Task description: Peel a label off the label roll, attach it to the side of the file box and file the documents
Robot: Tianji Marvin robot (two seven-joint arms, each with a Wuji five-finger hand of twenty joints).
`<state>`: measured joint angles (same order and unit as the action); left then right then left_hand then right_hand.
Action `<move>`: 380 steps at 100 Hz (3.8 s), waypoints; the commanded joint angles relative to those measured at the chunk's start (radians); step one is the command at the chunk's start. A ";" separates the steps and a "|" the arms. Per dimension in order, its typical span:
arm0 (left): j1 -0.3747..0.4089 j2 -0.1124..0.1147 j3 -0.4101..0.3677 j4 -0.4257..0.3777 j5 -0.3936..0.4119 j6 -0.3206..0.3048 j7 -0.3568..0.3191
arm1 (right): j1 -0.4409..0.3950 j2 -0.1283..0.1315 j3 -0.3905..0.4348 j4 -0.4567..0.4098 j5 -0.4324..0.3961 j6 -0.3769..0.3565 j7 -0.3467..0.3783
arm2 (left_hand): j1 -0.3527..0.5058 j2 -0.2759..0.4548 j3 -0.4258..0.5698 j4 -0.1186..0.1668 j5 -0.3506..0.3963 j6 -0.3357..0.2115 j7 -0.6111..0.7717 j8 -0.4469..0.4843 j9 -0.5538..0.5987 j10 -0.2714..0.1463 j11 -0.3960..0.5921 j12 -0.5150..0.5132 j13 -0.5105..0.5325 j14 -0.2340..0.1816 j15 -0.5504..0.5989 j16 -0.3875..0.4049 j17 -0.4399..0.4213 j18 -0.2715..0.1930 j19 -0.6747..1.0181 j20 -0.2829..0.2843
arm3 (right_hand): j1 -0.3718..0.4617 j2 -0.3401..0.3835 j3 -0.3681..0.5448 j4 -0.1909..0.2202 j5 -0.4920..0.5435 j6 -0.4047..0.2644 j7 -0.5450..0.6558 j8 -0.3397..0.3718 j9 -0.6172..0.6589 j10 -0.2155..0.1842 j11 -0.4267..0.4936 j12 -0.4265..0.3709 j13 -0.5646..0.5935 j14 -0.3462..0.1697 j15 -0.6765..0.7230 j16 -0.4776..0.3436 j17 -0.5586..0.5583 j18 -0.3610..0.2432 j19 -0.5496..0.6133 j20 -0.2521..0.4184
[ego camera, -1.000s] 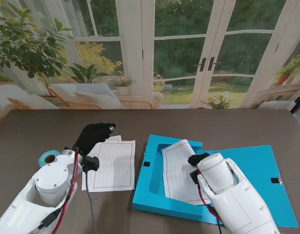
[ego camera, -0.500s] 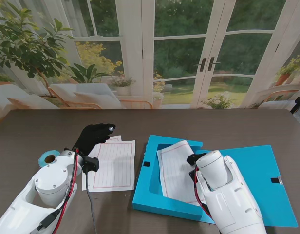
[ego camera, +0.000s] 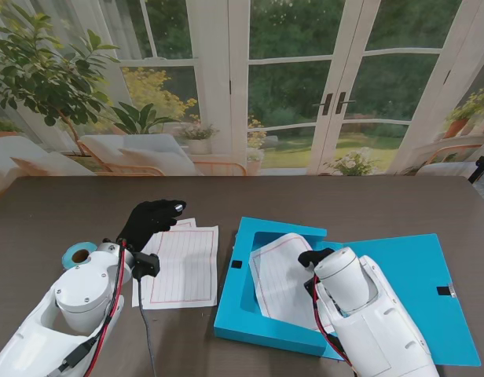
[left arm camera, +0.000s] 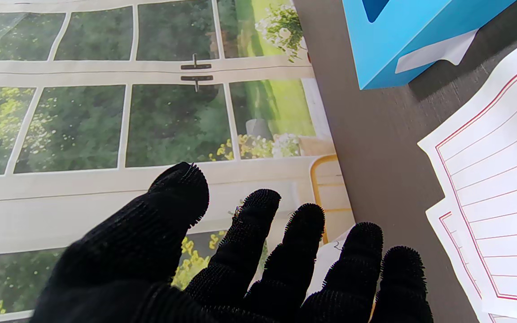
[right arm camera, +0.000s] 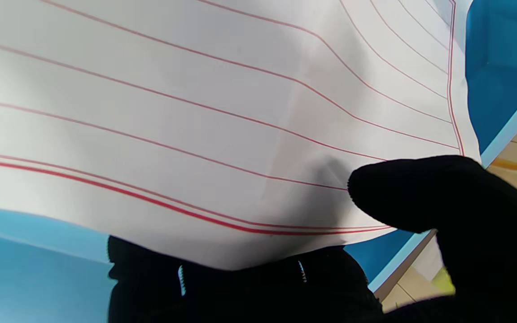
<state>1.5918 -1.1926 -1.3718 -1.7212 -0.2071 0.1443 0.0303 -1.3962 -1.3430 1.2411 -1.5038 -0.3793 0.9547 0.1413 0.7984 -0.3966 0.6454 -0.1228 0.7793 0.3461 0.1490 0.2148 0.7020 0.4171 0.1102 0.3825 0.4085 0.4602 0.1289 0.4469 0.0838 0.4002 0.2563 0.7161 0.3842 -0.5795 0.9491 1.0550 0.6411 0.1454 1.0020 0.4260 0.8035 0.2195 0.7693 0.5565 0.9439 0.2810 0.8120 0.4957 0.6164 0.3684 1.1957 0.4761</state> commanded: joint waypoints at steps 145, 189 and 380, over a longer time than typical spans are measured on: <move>-0.027 0.013 0.007 0.036 0.094 -0.013 -0.057 | -0.081 0.056 -0.056 -0.146 -0.252 0.060 0.277 | -0.033 0.032 -0.032 0.042 0.028 -0.010 -0.001 0.008 0.004 -0.006 0.003 0.008 -0.020 0.000 -0.017 0.001 -0.010 -0.029 -0.031 0.019 | -0.146 0.241 -0.097 -0.126 -0.441 0.151 -0.292 -0.202 -0.401 0.060 -0.082 -0.164 -0.284 0.066 -0.122 -0.040 -0.437 -0.021 -0.137 0.030; -0.020 0.020 0.000 0.040 0.129 -0.015 -0.071 | -0.023 0.256 -0.250 -0.171 0.028 0.001 0.081 | -0.033 0.032 -0.034 0.042 0.028 -0.010 -0.002 0.008 0.005 -0.006 0.003 0.007 -0.018 0.002 -0.017 0.001 -0.008 -0.028 -0.031 0.020 | -0.165 0.229 -0.100 -0.137 -0.381 0.009 -0.302 -0.218 -0.423 0.005 -0.108 -0.195 -0.349 0.027 -0.204 -0.073 -0.479 -0.060 -0.190 0.030; -0.049 0.084 -0.038 0.095 0.496 0.240 -0.221 | -0.105 0.215 -0.140 -0.170 0.025 -0.905 -0.088 | -0.118 0.023 -0.042 0.034 0.030 -0.006 -0.002 -0.018 0.172 0.041 0.086 0.251 0.162 0.101 0.528 0.283 0.080 0.003 0.991 0.240 | -0.170 0.226 -0.095 -0.146 -0.151 -0.122 -0.359 -0.210 -0.219 -0.043 -0.201 -0.201 -0.308 -0.007 -0.387 -0.121 -0.450 -0.019 -0.282 0.019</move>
<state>1.5467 -1.1124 -1.4057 -1.6421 0.2850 0.3743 -0.1686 -1.4972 -1.1262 1.1006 -1.6647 -0.3593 0.0600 0.0435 0.7168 -0.3921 0.6082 -0.1223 0.7806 0.3460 0.1485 0.2050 0.8477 0.4417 0.1851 0.5861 0.5290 0.5254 0.5830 0.6979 0.1921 0.4447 0.9888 1.0470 0.2474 -0.3615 0.8614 0.9302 0.4765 0.0480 0.6521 0.2217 0.5643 0.2035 0.5728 0.3561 0.6167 0.2921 0.4356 0.3808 0.5905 0.3270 0.9347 0.4913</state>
